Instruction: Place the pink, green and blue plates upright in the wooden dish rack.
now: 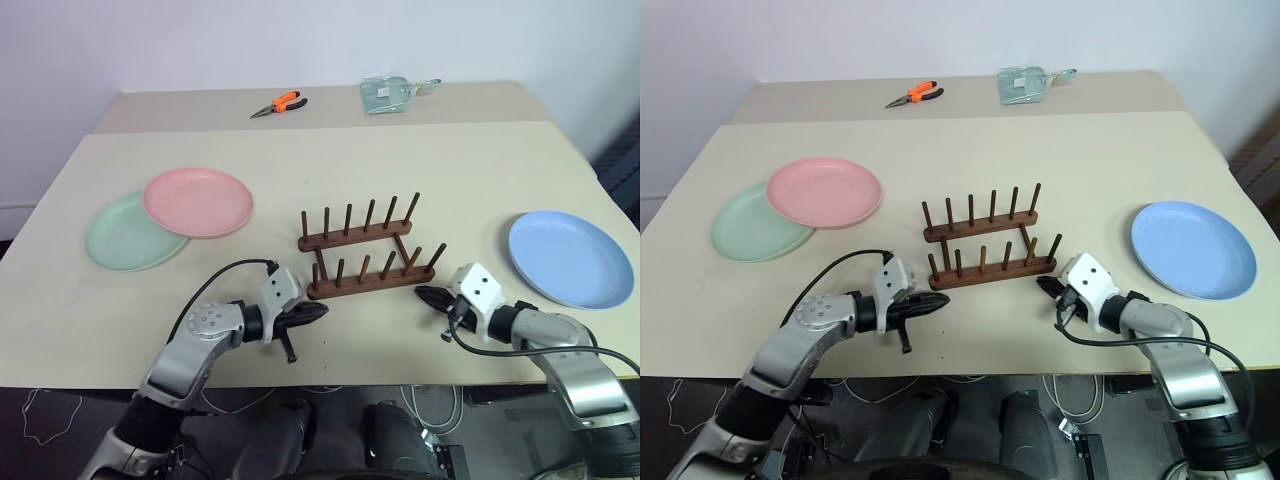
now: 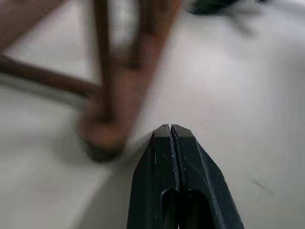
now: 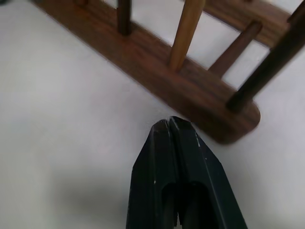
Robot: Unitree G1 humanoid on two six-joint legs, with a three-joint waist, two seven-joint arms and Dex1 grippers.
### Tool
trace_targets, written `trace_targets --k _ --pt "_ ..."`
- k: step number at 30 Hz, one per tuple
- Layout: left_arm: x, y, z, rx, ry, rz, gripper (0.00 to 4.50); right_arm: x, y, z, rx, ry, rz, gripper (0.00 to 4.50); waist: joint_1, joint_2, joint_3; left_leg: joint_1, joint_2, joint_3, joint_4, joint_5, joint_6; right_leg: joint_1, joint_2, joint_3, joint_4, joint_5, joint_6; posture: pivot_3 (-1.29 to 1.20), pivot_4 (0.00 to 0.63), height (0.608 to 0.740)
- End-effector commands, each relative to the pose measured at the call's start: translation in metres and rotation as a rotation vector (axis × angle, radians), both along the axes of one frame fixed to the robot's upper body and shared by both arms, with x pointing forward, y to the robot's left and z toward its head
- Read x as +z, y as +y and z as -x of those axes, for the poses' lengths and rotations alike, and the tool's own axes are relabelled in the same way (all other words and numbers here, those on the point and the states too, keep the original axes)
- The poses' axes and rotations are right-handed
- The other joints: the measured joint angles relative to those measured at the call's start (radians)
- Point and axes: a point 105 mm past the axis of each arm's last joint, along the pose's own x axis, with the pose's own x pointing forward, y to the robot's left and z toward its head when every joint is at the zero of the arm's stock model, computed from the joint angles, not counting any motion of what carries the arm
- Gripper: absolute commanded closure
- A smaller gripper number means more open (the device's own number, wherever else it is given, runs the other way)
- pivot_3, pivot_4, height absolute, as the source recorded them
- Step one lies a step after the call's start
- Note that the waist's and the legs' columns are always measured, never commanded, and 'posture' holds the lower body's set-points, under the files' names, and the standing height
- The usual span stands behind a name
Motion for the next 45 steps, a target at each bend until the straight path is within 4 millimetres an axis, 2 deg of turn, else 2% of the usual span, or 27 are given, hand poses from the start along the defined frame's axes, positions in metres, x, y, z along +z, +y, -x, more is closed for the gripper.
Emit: trace_targets --k 1,4,8,11,14,16,18,19,21,23,25,27,31,35,39,42,45 --pt "-0.018 0.030 -0.033 0.247 0.008 -0.062 4.50 0.004 0.003 -0.022 -0.073 -0.075 0.034 4.49 -0.002 0.000 0.000 0.000 0.000 0.000 0.000 0.000 0.000 0.000 0.000 0.000 0.000 0.001 0.000 0.00 0.150 0.740" --pt "-0.014 0.032 -0.042 0.292 0.003 -0.027 4.50 0.006 0.005 -0.034 -0.112 -0.096 0.026 4.49 -0.002 0.000 -0.002 0.001 0.000 0.000 0.001 0.000 0.000 0.000 0.001 0.000 0.000 0.002 0.001 0.00 0.150 0.740" --pt "-0.013 0.031 -0.041 0.278 -0.005 -0.018 4.50 0.009 0.008 -0.039 -0.101 -0.097 0.009 4.49 -0.001 0.000 -0.002 0.001 0.000 0.000 -0.001 0.001 0.001 -0.002 0.001 0.000 0.000 0.003 0.004 0.00 0.150 0.740" --pt "-0.011 0.037 -0.030 0.258 0.001 -0.007 4.50 0.014 0.014 -0.030 -0.020 -0.065 -0.017 3.62 -0.006 0.000 -0.002 0.001 0.000 0.000 -0.001 0.001 0.001 -0.002 0.001 0.000 0.000 0.004 0.004 0.00 0.150 0.740" --pt "0.014 0.056 -0.024 0.304 0.002 0.121 3.66 0.030 0.034 -0.013 0.107 -0.064 -0.063 2.18 -0.013 0.000 -0.002 0.000 0.001 0.000 -0.003 0.001 0.001 -0.003 0.001 0.000 0.000 0.003 0.004 0.00 0.150 0.740" --pt "0.025 0.061 -0.022 0.318 -0.003 0.166 2.63 0.034 0.040 -0.008 0.137 -0.061 -0.081 1.11 -0.020 0.000 -0.001 0.000 0.001 0.000 -0.004 0.001 0.001 -0.004 0.001 0.000 0.000 0.003 0.004 0.00 0.150 0.740" --pt "0.058 0.086 -0.033 0.452 -0.082 0.275 1.65 0.042 0.050 -0.003 0.183 -0.071 -0.093 0.16 -0.024 -0.002 0.000 0.000 0.001 -0.001 -0.004 0.001 0.000 -0.004 0.001 0.000 0.001 0.003 0.004 0.00 0.150 0.740" --pt "0.082 0.113 -0.043 0.593 -0.172 0.326 1.15 0.044 0.057 0.001 0.213 -0.076 -0.101 0.00 -0.024 -0.003 0.001 -0.001 0.001 -0.001 -0.003 0.001 0.000 -0.004 0.001 0.000 0.001 0.003 0.004 0.00 0.150 0.740" --pt "0.118 0.167 -0.057 0.895 -0.334 0.341 1.15 0.044 0.068 0.004 0.249 -0.073 -0.112 0.00 -0.024 -0.007 0.003 -0.001 0.001 -0.001 -0.003 0.001 -0.001 -0.004 0.001 0.000 0.001 0.003 0.004 0.00 0.150 0.740" --pt "0.142 0.206 -0.061 1.138 -0.423 0.336 1.15 0.041 0.074 0.004 0.274 -0.070 -0.104 0.00 -0.025 -0.011 0.004 -0.001 0.002 -0.003 -0.003 0.001 -0.002 -0.004 0.002 -0.001 0.001 0.003 0.004 0.00 0.150 0.740" --pt "0.150 0.232 -0.059 1.309 -0.431 0.358 1.15 0.040 0.079 0.004 0.291 -0.068 -0.107 0.00 -0.026 -0.010 0.004 -0.001 0.001 -0.001 -0.003 0.001 -0.002 -0.004 0.001 -0.001 0.000 0.004 0.004 0.00 0.150 0.740" --pt "0.153 0.246 -0.055 1.414 -0.410 0.407 1.15 0.041 0.083 0.005 0.307 -0.067 -0.115 0.00 -0.025 -0.010 0.003 -0.001 0.000 0.000 -0.003 0.002 -0.001 -0.004 0.000 -0.001 -0.001 0.005 0.007 0.00 0.150 0.740" --pt "0.137 0.254 -0.053 1.477 -0.228 0.545 1.15 0.042 0.088 0.006 0.323 -0.068 -0.120 0.00 -0.021 -0.013 0.004 -0.002 -0.001 0.000 -0.002 0.003 -0.004 -0.004 0.000 -0.001 -0.002 0.005 0.008 0.00 0.150 0.740" --pt "0.108 0.246 -0.056 1.443 0.025 0.688 1.15 0.043 0.088 0.008 0.323 -0.071 -0.123 0.00 -0.020 -0.013 0.005 -0.003 -0.001 -0.001 0.001 0.001 -0.001 -0.004 0.001 -0.002 -0.001 0.005 0.009 0.00 0.150 0.740" --pt "0.091 0.238 -0.059 1.392 0.170 0.780 1.15 0.044 0.085 0.009 0.308 -0.081 -0.121 0.00 -0.024 -0.014 0.005 -0.003 -0.001 -0.001 0.002 -0.001 -0.001 -0.003 0.001 -0.002 0.000 0.005 0.009 0.00 0.150 0.740" --pt "0.085 0.237 -0.061 1.392 0.229 0.838 1.94 0.047 0.083 0.009 0.297 -0.097 -0.116 0.00 -0.025 -0.014 0.005 -0.003 0.000 -0.001 0.002 -0.001 -0.002 -0.003 0.001 -0.002 0.000 0.006 0.009 0.00 0.150 0.740" --pt "0.084 0.235 -0.064 1.378 0.237 0.836 3.41 0.053 0.079 0.007 0.279 -0.121 -0.106 0.00 -0.025 -0.014 0.005 -0.003 0.000 -0.001 0.002 0.000 -0.002 -0.004 0.001 -0.002 0.000 0.006 0.009 0.00 0.150 0.740"
